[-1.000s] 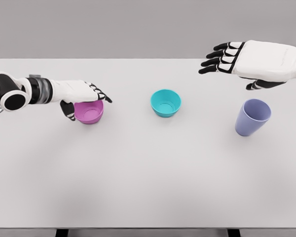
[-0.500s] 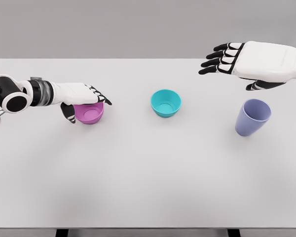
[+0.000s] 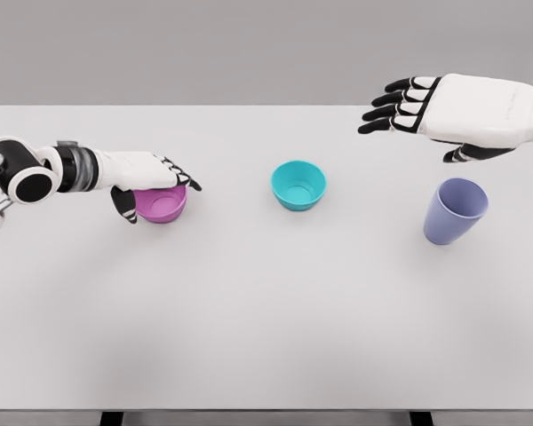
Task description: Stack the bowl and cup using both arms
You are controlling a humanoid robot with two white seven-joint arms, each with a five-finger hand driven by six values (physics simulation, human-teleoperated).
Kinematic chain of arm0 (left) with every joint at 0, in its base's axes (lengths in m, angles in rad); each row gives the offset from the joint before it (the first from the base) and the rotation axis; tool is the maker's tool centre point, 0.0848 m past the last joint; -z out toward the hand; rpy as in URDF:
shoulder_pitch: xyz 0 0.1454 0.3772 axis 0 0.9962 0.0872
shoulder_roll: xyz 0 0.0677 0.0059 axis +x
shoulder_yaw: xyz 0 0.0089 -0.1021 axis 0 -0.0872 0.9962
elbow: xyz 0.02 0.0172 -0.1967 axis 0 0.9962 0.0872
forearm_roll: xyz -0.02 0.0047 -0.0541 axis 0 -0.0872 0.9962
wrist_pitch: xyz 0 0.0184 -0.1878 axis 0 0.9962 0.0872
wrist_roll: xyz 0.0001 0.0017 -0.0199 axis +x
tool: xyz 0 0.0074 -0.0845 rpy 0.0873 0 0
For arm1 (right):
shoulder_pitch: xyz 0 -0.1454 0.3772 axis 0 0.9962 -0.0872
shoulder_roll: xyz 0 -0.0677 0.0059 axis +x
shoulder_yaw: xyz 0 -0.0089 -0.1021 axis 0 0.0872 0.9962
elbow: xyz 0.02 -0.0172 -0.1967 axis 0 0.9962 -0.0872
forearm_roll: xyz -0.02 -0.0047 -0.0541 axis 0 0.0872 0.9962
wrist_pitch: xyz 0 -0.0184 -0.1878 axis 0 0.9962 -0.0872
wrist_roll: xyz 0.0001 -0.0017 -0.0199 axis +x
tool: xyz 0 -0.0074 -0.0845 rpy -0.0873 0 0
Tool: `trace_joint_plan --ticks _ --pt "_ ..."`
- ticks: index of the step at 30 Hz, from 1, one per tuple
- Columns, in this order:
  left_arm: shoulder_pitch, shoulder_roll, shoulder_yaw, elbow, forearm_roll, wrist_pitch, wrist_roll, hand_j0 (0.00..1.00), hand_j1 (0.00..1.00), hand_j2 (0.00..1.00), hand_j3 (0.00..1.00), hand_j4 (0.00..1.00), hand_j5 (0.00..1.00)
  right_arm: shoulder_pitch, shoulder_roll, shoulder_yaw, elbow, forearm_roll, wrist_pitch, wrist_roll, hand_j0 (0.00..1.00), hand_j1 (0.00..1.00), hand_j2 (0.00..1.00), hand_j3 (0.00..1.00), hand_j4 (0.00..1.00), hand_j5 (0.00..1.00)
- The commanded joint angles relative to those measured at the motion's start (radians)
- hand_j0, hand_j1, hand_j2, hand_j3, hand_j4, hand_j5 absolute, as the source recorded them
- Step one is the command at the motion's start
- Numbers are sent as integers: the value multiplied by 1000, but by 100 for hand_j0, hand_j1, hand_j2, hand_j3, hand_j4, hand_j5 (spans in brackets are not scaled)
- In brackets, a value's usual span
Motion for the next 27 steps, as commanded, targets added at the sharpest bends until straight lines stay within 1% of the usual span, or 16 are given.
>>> trace_joint_plan --ticks 1,5,9,12,16,25,27 --pt "0 0 1 1 1 1 0 100 100 100 100 100 100 0 0 -1 0 -5 3 -1 100 100 100 100 100 100" --pt "0 0 -1 1 1 1 0 100 100 100 100 100 100 0 1 -1 0 -5 3 -1 100 100 100 100 100 100" --pt "2 2 -2 1 1 1 0 86 86 86 86 86 86 0 1 -1 0 -5 3 -1 100 100 100 100 100 100" --pt "2 2 -2 1 1 1 0 80 80 80 80 80 80 0 1 -1 0 -5 3 -1 100 100 100 100 100 100" --pt "0 2 -1 0 -7 -1 0 79 79 79 79 79 79 0 5 -1 0 -5 3 -1 100 100 100 100 100 100" --pt "-6 3 15 -17 0 -2 0 73 73 73 73 73 73 0 3 -1 0 -5 3 -1 100 100 100 100 100 100" --pt "-9 8 16 -36 0 -4 0 73 73 73 73 73 73 0 3 -1 0 -5 3 -1 100 100 100 100 100 100"
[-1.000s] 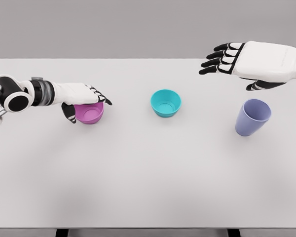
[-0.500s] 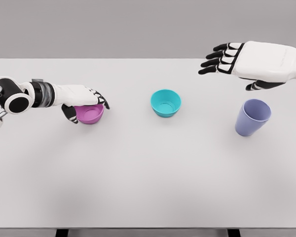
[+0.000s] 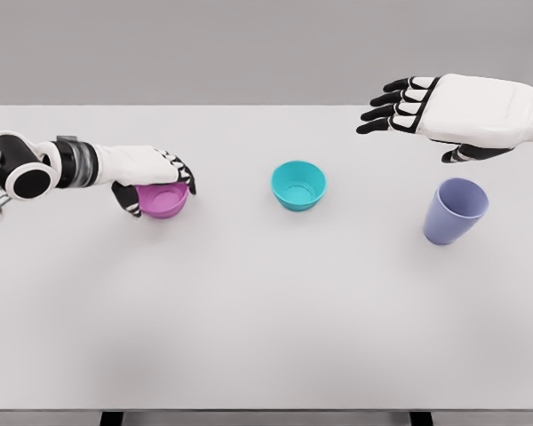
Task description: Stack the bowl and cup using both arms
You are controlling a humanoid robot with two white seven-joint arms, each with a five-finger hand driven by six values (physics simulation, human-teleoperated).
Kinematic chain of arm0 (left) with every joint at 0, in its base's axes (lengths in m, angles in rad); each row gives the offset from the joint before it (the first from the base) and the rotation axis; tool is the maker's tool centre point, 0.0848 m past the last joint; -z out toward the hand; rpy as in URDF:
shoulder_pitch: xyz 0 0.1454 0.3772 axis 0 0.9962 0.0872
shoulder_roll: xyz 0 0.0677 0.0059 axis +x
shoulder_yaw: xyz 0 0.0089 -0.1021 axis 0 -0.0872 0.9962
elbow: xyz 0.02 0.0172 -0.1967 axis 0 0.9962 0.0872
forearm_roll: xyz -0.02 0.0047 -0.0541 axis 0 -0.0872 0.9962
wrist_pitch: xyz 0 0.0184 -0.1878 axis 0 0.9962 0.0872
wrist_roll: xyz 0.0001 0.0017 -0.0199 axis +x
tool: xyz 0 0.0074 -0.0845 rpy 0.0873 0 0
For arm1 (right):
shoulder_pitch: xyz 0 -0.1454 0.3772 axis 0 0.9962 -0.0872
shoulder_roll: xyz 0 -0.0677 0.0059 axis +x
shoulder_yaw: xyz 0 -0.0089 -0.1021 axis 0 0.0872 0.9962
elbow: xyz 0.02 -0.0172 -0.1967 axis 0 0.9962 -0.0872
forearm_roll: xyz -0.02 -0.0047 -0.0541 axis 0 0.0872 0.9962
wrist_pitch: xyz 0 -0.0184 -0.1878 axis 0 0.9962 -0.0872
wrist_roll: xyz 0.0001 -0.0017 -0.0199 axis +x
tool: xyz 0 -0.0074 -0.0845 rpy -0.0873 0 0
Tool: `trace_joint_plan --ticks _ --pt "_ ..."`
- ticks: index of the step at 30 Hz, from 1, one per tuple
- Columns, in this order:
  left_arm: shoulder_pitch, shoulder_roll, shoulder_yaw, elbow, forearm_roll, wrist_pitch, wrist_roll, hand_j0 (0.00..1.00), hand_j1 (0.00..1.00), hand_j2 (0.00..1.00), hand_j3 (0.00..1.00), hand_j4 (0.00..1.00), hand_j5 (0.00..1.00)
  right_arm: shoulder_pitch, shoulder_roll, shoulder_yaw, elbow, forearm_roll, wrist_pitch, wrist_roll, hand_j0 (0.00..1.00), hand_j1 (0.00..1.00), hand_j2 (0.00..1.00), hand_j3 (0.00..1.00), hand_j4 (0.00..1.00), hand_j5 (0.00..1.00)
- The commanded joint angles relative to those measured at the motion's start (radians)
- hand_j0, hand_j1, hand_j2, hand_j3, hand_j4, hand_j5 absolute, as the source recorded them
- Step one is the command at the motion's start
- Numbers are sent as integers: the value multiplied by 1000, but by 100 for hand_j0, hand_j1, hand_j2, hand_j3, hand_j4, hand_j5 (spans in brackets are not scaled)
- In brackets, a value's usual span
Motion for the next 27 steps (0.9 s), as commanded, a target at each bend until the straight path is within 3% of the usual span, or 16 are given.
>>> trace_joint_plan --ticks 1,27 --pt "-2 8 4 -29 2 1 0 73 73 73 73 73 73 0 -1 0 0 -5 3 -1 100 100 100 100 100 100" --pt "-48 -26 36 -95 1 -20 0 70 70 70 70 70 70 0 0 -2 0 -5 3 -1 100 100 100 100 100 100"
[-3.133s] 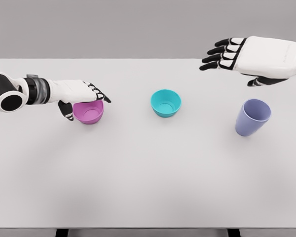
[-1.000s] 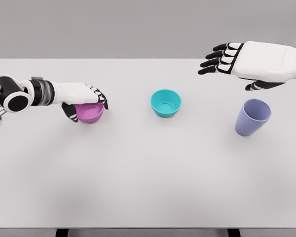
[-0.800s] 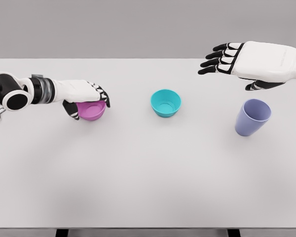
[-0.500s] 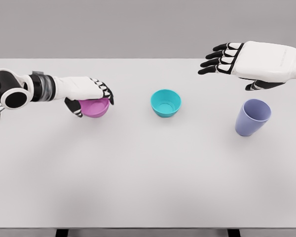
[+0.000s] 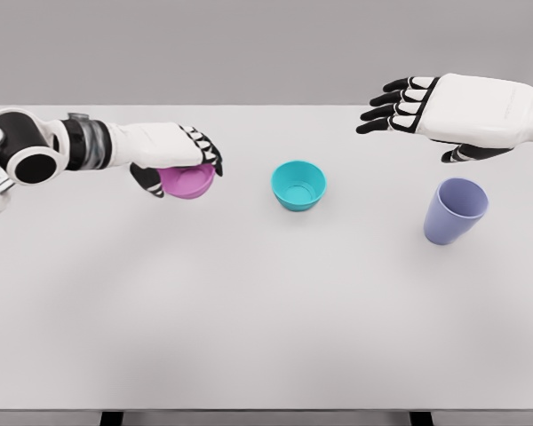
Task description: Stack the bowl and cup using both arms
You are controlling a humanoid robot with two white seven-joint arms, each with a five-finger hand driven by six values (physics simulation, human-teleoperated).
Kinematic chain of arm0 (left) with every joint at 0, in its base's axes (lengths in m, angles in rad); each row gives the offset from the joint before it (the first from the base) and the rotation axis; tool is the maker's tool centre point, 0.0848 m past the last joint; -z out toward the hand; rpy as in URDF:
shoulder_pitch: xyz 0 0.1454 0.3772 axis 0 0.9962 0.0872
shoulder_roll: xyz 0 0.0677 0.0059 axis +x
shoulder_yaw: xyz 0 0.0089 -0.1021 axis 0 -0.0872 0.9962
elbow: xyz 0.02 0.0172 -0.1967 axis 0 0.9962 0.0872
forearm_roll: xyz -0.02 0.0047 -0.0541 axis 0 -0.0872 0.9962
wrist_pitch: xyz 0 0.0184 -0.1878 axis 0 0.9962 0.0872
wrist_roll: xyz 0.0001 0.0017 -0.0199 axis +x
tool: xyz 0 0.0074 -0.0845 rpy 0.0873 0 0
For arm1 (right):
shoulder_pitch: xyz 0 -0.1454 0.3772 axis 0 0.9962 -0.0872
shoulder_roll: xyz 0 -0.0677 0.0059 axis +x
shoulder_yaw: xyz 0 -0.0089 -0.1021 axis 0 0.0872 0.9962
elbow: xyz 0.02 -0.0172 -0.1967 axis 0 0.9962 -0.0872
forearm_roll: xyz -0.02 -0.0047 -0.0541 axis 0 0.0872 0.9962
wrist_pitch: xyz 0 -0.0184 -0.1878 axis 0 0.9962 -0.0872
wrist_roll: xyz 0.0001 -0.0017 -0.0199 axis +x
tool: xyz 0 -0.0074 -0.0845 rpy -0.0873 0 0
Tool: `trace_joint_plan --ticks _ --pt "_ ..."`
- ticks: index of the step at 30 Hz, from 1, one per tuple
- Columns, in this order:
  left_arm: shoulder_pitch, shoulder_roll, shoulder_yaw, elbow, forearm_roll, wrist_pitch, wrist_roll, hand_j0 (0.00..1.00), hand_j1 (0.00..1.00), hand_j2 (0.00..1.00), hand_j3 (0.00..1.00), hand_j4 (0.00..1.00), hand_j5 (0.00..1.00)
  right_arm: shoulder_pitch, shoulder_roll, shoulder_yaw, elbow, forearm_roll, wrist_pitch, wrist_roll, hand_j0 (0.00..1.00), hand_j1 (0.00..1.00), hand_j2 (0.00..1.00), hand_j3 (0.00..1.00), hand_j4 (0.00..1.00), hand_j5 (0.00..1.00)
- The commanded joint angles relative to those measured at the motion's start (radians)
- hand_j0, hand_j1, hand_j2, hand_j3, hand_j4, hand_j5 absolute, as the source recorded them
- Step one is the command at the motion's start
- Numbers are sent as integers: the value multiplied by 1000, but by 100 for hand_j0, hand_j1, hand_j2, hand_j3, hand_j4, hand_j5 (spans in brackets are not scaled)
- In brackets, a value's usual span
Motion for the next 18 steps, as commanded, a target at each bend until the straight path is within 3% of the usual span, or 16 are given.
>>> trace_joint_plan --ticks 1,18 --pt "0 -10 0 -2 0 1 1 70 70 70 70 70 70 0 -1 0 0 -5 3 -1 100 100 100 100 100 100" --pt "-23 -118 0 0 -50 1 1 70 70 70 70 70 70 -2 -1 -1 0 -5 3 -1 100 100 100 100 100 100"
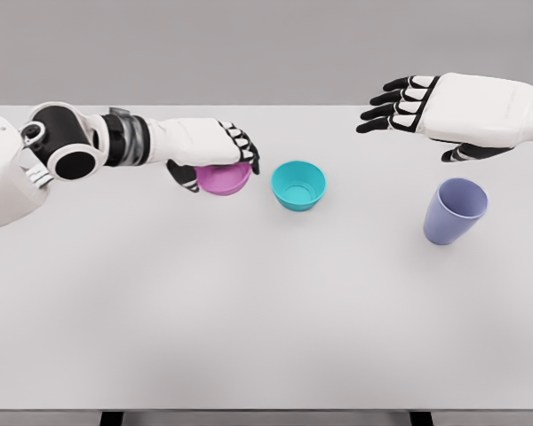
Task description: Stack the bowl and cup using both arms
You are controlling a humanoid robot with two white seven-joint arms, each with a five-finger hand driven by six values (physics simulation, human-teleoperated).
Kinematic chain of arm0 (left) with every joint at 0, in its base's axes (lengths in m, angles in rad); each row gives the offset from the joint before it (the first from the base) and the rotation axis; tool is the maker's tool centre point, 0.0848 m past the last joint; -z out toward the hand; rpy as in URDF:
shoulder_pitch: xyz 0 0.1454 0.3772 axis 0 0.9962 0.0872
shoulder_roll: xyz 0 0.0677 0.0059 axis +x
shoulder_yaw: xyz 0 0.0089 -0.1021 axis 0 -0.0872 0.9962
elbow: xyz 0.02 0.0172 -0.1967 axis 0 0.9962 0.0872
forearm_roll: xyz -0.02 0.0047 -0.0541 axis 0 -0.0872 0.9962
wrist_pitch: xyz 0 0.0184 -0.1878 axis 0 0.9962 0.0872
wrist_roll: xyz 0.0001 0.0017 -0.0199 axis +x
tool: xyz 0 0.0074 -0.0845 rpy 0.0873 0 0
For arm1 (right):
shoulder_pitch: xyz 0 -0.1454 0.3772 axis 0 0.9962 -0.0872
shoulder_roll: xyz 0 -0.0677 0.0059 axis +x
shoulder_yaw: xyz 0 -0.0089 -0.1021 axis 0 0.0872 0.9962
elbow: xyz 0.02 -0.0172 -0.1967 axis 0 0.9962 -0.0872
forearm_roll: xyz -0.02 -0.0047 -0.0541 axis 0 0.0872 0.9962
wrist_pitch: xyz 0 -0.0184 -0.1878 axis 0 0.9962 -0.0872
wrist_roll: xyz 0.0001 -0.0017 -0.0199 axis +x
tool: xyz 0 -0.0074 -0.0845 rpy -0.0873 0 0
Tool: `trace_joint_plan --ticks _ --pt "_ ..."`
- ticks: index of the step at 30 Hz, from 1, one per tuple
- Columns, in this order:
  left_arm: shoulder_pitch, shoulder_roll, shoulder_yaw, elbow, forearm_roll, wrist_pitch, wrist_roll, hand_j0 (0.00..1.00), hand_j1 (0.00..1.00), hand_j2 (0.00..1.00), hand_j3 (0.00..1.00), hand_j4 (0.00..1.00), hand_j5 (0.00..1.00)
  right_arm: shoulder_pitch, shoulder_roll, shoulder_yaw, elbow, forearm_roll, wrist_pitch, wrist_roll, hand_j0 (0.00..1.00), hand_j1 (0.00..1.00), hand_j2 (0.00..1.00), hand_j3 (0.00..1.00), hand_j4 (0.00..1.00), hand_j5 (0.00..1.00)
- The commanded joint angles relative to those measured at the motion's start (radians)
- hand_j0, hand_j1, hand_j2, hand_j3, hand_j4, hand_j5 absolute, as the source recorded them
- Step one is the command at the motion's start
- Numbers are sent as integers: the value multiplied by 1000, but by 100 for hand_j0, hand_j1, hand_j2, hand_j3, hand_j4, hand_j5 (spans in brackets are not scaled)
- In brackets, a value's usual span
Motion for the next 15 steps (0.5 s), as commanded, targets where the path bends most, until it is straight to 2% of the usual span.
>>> trace_joint_plan --ticks 1,15 --pt "0 -17 1 0 -9 1 1 70 70 70 70 70 70 0 -1 -1 0 -5 3 -1 100 100 100 100 100 100" --pt "-11 -115 1 10 -61 1 1 70 70 70 70 70 70 0 -1 -2 0 -5 3 -1 100 100 100 100 100 100"
